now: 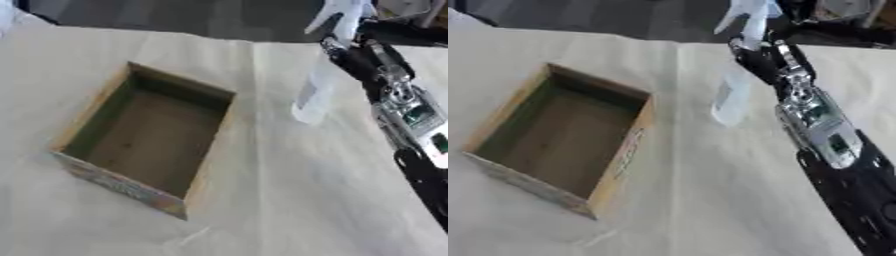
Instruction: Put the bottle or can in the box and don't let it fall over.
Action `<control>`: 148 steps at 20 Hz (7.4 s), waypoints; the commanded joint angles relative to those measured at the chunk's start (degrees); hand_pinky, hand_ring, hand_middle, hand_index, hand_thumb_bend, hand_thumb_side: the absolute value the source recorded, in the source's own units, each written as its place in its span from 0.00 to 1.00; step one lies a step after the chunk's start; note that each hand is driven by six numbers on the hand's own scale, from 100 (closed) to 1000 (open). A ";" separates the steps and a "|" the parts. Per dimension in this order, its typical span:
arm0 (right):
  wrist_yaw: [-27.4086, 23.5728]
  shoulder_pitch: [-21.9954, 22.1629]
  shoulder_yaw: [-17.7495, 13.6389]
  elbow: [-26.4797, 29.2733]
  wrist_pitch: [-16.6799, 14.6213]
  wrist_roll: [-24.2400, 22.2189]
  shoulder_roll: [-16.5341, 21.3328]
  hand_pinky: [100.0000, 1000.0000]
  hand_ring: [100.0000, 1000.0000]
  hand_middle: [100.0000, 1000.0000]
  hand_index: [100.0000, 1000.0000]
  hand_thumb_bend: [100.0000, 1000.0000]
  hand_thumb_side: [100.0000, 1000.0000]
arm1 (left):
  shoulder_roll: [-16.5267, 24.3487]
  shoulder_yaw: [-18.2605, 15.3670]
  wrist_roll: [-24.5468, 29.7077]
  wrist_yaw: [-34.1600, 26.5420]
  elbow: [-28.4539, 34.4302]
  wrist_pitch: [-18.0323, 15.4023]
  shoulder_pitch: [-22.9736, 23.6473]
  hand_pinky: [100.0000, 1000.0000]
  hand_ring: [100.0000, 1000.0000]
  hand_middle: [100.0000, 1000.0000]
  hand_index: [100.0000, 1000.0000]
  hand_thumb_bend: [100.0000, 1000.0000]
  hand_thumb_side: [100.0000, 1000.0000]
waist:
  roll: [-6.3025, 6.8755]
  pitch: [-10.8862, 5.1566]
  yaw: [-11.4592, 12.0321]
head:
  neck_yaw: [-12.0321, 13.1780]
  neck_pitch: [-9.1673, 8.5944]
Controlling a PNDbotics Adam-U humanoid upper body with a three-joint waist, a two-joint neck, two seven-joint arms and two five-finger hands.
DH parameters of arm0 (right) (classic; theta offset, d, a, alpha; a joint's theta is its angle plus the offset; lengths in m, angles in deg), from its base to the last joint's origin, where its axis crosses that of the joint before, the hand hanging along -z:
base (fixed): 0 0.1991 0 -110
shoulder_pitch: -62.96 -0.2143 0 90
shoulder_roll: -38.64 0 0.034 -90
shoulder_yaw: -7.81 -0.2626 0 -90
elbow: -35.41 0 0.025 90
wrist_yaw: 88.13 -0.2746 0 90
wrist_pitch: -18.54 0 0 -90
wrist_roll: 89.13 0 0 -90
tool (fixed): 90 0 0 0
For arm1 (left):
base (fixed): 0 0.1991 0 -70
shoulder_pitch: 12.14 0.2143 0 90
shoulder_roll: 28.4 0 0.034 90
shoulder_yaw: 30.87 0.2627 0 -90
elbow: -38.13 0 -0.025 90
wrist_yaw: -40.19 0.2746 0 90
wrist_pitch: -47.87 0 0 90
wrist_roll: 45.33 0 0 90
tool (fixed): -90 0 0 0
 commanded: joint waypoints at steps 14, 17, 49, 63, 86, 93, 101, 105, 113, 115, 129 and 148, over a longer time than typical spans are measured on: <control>-0.74 -2.61 -0.09 -1.63 -0.35 -0.60 0.80 1.00 1.00 1.00 1.00 0.00 0.47 | 0.95 -0.31 0.22 0.00 0.55 0.00 -0.84 1.00 0.77 0.78 0.75 0.23 0.45 | 0.11 -0.57 0.42 | -0.15 -1.47; -1.16 -2.69 -0.02 -2.23 -0.97 -0.51 0.61 1.00 1.00 1.00 1.00 0.00 0.47 | 0.87 -0.31 0.24 0.01 0.54 0.02 -0.83 1.00 0.77 0.78 0.75 0.23 0.45 | 0.12 -0.40 0.51 | -0.18 -1.53; 2.47 0.61 0.84 -8.07 -7.03 -2.34 -2.69 1.00 1.00 1.00 1.00 0.00 0.51 | 0.34 -0.37 0.79 0.25 0.59 0.26 -0.92 1.00 0.77 0.78 0.75 0.21 0.46 | 0.22 0.44 0.49 | -0.22 -1.73; 7.67 1.23 1.97 -13.39 -9.29 -3.79 -4.44 1.00 1.00 1.00 1.00 0.00 0.53 | 0.31 -0.31 0.91 0.08 0.65 0.26 -1.09 1.00 0.77 0.78 0.74 0.21 0.46 | 0.32 0.32 0.72 | -0.37 -2.15; 2.32 0.71 2.40 -16.19 -10.33 4.36 -4.78 1.00 1.00 1.00 0.70 0.00 0.27 | 0.25 -0.26 1.18 -0.10 0.65 0.24 -1.21 1.00 0.76 0.79 0.74 0.21 0.46 | 0.47 0.28 0.83 | -0.23 -2.06; 2.05 0.42 2.44 -15.35 -12.75 7.67 -4.57 1.00 1.00 1.00 0.38 0.00 0.35 | 0.27 -0.30 1.04 -0.16 0.70 0.22 -1.26 1.00 0.76 0.79 0.74 0.21 0.46 | 0.50 0.21 0.86 | -0.28 -1.88; 2.54 -0.16 2.28 -13.10 -15.56 9.49 -3.63 1.00 1.00 1.00 0.30 0.00 0.37 | 0.25 -0.31 0.99 -0.17 0.75 0.22 -1.22 1.00 0.76 0.79 0.74 0.20 0.46 | 0.60 0.19 0.71 | -0.31 -1.79; 3.97 -0.83 2.09 -9.28 -15.88 10.13 -2.68 1.00 1.00 1.00 0.30 0.00 0.40 | 0.35 -0.33 1.02 -0.15 0.72 0.21 -1.13 1.00 0.76 0.79 0.74 0.20 0.46 | 0.64 0.07 0.60 | -0.21 -1.54; 3.97 -5.91 3.08 4.50 -11.82 7.70 -0.50 1.00 1.00 1.00 0.30 0.00 0.41 | 0.72 -0.39 0.81 -0.28 0.74 0.16 -0.98 1.00 0.76 0.79 0.74 0.20 0.46 | 0.57 -0.75 0.33 | -0.36 -0.72; 3.58 -7.88 3.59 6.45 -10.42 7.17 -0.79 1.00 1.00 1.00 0.30 0.00 0.41 | 0.78 -0.42 0.73 -0.28 0.76 0.15 -0.91 1.00 0.76 0.79 0.74 0.21 0.45 | 0.49 -0.90 0.44 | -0.74 -0.56; 7.35 -14.61 10.00 5.87 -6.96 5.04 -11.50 1.00 1.00 1.00 0.30 0.00 0.41 | 1.08 -3.36 -3.77 0.02 1.32 0.03 -0.24 1.00 0.76 0.78 0.74 0.23 0.44 | -0.22 -2.10 2.43 | -3.51 1.61; 6.59 -10.55 18.75 -7.40 -9.15 7.21 -21.40 1.00 1.00 1.00 0.36 0.00 0.36 | 2.55 -5.28 -7.19 0.51 2.81 -0.92 -0.52 1.00 0.76 0.78 0.74 0.24 0.42 | -1.26 -1.83 5.63 | -5.89 1.31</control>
